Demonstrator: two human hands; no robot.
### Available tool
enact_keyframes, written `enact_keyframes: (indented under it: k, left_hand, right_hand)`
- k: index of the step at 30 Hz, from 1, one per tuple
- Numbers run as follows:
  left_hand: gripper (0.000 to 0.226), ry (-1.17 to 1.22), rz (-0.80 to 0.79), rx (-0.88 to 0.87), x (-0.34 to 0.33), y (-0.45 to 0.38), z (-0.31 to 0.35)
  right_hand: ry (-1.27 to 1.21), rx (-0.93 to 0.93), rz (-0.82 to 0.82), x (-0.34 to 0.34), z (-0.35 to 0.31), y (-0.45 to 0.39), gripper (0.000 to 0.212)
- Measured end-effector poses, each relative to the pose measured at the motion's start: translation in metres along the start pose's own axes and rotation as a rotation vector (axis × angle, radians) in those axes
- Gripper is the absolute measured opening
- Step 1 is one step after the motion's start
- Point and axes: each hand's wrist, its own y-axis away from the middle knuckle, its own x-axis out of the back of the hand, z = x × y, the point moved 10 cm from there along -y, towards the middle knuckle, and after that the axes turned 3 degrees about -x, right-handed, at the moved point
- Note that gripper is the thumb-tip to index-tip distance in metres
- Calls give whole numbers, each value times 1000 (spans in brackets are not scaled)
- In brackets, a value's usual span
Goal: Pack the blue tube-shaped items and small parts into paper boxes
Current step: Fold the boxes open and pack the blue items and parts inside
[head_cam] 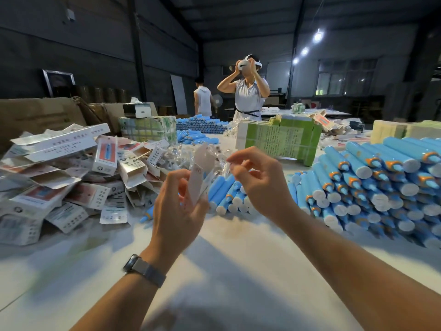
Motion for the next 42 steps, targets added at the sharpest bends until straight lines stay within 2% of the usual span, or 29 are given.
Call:
enact_keyframes:
  k: [2,4,9,12,15,23,26,32,35,36,41,42]
  left_hand:
    - [31,-1,71,51,10,-2,-11]
    - [30,21,140,87,19,-3,-19]
    - [37,36,207,123,27,-4,-29]
    - [40,20,219,67,28,-4,-22]
    - [42,-5,219,64,28,-3,-23]
    - [45,-22,250,42,27,-1,-19]
    - [47,-29,249,38,28,-2,-17]
    - [44,-16,234,52,27,-2,-18]
    - [47,2,233,41,25,-1,-15]
    - [47,12,225,42,24,-1,-14]
    - [48,34,210,74,24,-1,-19]
    - [48,30,213,74,24,-2,-19]
  right_hand:
    - [77,-106,10,-12,31,-12,19]
    - [310,-191,-98,-35,64,-27,12]
    - [831,-294,-512,-104,131,-47,40]
    - [992,-338,-625,-134,155,-56,45]
    - [1135,-349,-661,-151,168,-68,54]
    - [1198,-377,-656,-163,201,-88,17]
    - [1243,-309,-611,-173,200,-95,27]
    - [1213,-239,-634,-179,195,-93,27]
    - [1144,-230,-617,-180,195,-90,50]
    - [1146,-237,-633,-181,195,-89,50]
    - [1185,-222,-649,-185,191,-91,8]
    - [1154,-219,-637,-185,190,-91,9]
